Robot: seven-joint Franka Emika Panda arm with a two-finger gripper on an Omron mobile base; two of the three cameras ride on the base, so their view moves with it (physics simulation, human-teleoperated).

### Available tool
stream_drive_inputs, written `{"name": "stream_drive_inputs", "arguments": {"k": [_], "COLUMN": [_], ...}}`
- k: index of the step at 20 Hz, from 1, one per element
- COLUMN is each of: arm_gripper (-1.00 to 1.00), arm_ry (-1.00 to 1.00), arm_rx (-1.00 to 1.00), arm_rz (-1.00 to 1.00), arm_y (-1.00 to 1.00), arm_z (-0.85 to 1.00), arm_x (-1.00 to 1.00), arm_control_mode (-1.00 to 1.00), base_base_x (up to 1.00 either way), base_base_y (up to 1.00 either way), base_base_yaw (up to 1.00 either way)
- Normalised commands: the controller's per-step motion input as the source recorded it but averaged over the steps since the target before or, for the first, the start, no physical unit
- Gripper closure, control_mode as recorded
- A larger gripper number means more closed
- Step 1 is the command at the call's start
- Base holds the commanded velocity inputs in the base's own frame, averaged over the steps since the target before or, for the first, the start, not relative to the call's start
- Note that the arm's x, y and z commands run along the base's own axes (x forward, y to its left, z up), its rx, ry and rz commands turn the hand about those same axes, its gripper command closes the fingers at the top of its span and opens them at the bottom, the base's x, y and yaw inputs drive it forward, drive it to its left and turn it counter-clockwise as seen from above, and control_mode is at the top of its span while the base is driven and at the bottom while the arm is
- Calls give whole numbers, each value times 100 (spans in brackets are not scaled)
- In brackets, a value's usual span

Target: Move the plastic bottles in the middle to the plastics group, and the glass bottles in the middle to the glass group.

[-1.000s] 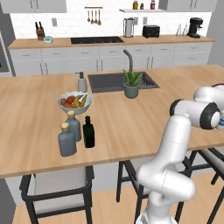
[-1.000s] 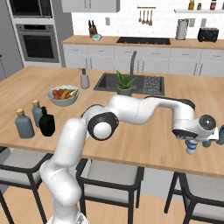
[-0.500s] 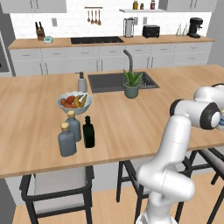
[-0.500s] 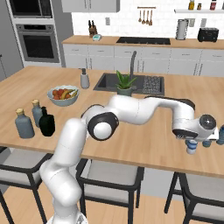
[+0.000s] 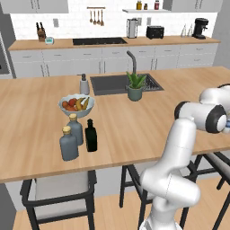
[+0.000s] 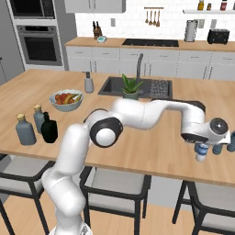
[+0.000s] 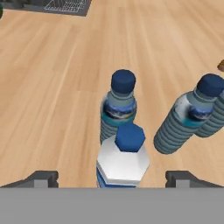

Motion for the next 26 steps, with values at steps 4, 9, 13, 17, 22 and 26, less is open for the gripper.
{"name": "stream_drive_inputs", "arguments": {"k": [4, 9, 13, 17, 22, 26], "arm_gripper": [-100, -100, -100, -100, -100, -100], "arm_ry": [-12, -2, 11, 0, 0, -1], "arm_rx": [0, -1, -12, 0, 0, -1], "arm_rz": [0, 0, 4, 21, 19, 20], "arm_y": [18, 39, 71, 65, 76, 80], "arm_z": [67, 43, 4, 0, 0, 0], "arm_x": [-21, -43, -15, -16, -7, -7], "arm_control_mode": [-100, -100, -100, -100, -100, -100], "base_base_x": [0, 0, 0, 0, 0, 0], "base_base_y": [0, 0, 0, 0, 0, 0], "base_base_yaw": [0, 0, 0, 0, 0, 0]}}
